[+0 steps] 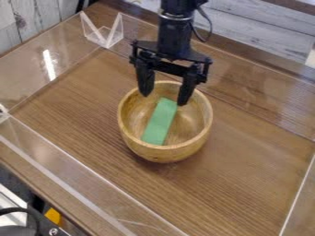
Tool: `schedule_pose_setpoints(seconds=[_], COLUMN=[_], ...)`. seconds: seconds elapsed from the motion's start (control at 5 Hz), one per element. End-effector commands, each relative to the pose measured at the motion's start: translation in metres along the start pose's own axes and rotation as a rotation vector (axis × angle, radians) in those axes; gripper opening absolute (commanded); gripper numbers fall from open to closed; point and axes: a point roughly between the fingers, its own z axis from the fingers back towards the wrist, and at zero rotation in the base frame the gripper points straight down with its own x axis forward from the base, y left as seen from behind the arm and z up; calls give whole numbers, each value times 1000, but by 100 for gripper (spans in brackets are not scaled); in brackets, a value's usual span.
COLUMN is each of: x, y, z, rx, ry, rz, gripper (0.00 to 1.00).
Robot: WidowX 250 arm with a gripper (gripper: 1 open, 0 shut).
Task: Remove the green block from inside the brown bowl and put it on the table
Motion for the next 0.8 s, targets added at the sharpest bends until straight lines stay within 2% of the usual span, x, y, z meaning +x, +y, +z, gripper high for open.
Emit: schedule_pose_setpoints(seconds=[0.0,0.4,0.6], x=[8,11,17], y=[7,7,6], z=[4,-4,-9], rx=[-8,-10,-19], ry=[-37,-45,-47], rz=[15,8,57], gripper=[100,100,0])
